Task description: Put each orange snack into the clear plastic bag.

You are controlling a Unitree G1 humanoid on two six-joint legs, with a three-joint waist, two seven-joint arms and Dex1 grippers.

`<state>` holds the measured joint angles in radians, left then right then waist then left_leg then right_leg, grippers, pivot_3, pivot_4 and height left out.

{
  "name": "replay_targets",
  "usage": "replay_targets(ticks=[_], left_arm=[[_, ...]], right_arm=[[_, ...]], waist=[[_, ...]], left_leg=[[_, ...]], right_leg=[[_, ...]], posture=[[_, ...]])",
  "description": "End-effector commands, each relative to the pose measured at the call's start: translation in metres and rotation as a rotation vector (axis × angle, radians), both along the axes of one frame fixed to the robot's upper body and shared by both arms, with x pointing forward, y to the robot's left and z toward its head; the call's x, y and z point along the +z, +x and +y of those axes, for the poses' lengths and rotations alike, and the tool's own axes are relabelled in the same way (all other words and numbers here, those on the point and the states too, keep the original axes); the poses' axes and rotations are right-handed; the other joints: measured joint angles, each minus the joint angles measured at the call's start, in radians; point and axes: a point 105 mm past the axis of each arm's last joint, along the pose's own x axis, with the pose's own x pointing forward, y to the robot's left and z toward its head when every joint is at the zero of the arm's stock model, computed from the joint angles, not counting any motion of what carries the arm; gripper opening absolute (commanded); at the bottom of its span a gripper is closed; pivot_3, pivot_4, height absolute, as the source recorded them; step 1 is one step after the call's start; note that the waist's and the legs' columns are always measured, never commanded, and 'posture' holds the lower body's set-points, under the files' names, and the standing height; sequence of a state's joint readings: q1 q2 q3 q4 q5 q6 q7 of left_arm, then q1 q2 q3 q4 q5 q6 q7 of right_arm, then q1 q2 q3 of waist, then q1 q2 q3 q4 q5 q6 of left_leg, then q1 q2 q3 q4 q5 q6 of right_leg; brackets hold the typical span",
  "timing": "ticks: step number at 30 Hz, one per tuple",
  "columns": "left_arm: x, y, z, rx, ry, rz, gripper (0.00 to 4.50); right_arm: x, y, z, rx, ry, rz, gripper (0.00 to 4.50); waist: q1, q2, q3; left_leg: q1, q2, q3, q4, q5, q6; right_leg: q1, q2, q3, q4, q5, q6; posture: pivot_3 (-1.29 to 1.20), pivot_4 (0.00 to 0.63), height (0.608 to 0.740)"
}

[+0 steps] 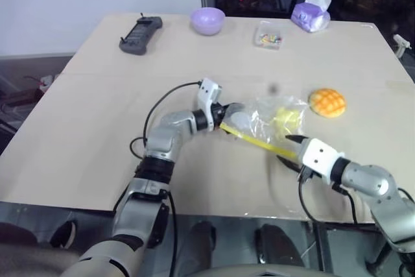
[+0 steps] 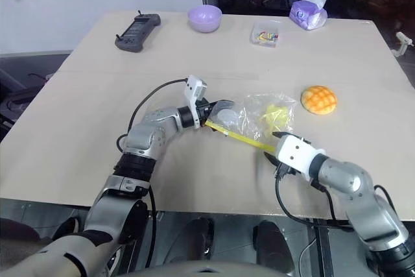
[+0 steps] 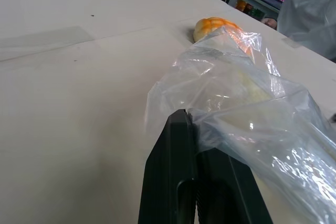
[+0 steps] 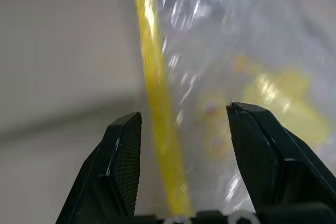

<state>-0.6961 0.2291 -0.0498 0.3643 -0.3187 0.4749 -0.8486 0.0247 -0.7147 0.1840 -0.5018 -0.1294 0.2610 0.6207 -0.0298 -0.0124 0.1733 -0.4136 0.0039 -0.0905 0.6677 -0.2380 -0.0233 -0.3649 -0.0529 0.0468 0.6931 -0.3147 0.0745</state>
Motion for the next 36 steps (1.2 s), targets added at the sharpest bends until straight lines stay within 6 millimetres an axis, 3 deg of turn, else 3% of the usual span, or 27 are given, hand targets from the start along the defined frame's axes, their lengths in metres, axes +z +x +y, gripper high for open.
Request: replay_targets(ticks=[1,6,11,14,18,19,22,25,27,30,36], left_arm=[[0.005,-0.005,-0.003,-0.020,-0.026,-0.024,0.08],[-0.001,-0.007,-0.004,-0.013,-0.023,-0.010,0.08],[-0.001,-0.011,-0.005,-0.019,-0.030,0.000,0.08],[-0.002,-0.012,-0.003,-0.015,-0.026,0.003,0.00],[-0.003,-0.009,0.003,0.001,-0.004,-0.009,0.00],[-0.004,-0.007,0.006,0.012,0.007,-0.020,0.00],[-0.005,-0.004,0.014,0.034,0.045,-0.068,0.00],[-0.002,0.004,0.020,0.085,0.059,-0.117,0.80],[0.006,0.015,0.027,0.150,0.056,-0.171,1.65],[0.013,0.025,0.036,0.215,0.109,-0.264,1.65],[0.027,0.026,0.053,0.212,0.180,-0.356,1.65]], right_arm=[[-0.007,0.000,0.001,-0.018,-0.029,-0.057,2.81],[-0.021,0.005,0.000,-0.077,-0.045,-0.122,2.81],[-0.021,0.025,-0.023,-0.204,-0.148,-0.278,2.81],[-0.016,0.027,-0.032,-0.235,-0.145,-0.311,1.97],[-0.011,0.026,-0.036,-0.222,-0.150,-0.329,0.18],[-0.007,0.027,-0.039,-0.226,-0.146,-0.342,0.03],[0.004,0.029,-0.040,-0.228,-0.117,-0.364,0.03],[0.018,0.033,-0.036,-0.216,-0.098,-0.384,0.00],[0.029,0.039,-0.028,-0.199,-0.090,-0.386,0.00],[0.040,0.045,-0.019,-0.188,-0.062,-0.381,0.00],[0.044,0.059,-0.018,-0.197,-0.141,-0.374,0.00]], waist=[[-0.002,0.000,0.000],[-0.006,0.000,-0.001],[-0.005,0.000,-0.001],[0.004,0.000,-0.001],[0.012,0.000,0.000],[0.012,0.000,0.000],[0.013,0.000,0.000],[0.011,0.000,0.000],[0.010,0.000,0.000],[0.012,0.000,0.000],[0.013,0.000,0.000]], left_leg=[[0.000,0.000,0.000,0.000,0.000,0.000],[0.001,0.000,0.000,0.000,0.000,0.000],[0.003,0.000,0.001,0.000,0.000,0.000],[0.003,0.000,0.000,0.000,0.000,0.000],[0.002,0.000,0.000,0.000,0.000,0.000],[0.002,0.000,0.000,0.000,0.000,0.000],[0.002,0.000,0.001,0.000,0.000,0.000],[0.002,0.000,0.001,0.000,0.000,0.000],[0.003,0.000,0.001,0.000,0.000,0.000],[0.002,0.000,0.000,0.000,0.000,0.000],[-0.001,0.000,0.001,-0.001,0.000,0.000]], right_leg=[[0.000,0.000,0.000,0.000,0.000,0.000],[0.000,0.000,0.001,0.001,0.000,0.000],[0.002,0.000,0.001,0.001,0.000,0.000],[0.003,0.000,0.001,0.001,0.000,0.000],[0.002,0.000,0.001,0.001,0.000,0.000],[0.002,0.000,0.001,0.001,0.000,0.000],[0.002,0.000,0.001,0.001,0.000,0.000],[0.002,0.000,0.001,0.001,0.000,0.000],[0.002,0.000,0.001,0.001,0.000,0.000],[0.001,0.000,0.001,0.001,0.000,0.000],[-0.001,0.000,0.001,-0.001,0.000,0.000]], posture=[[0.00,0.150,0.740],[0.00,0.150,0.740],[0.00,0.150,0.740],[0.00,0.150,0.740],[0.00,0.150,0.740],[0.00,0.150,0.740],[0.00,0.150,0.740],[0.00,0.150,0.740],[0.00,0.150,0.740],[0.00,0.150,0.740],[0.00,0.150,0.740]])
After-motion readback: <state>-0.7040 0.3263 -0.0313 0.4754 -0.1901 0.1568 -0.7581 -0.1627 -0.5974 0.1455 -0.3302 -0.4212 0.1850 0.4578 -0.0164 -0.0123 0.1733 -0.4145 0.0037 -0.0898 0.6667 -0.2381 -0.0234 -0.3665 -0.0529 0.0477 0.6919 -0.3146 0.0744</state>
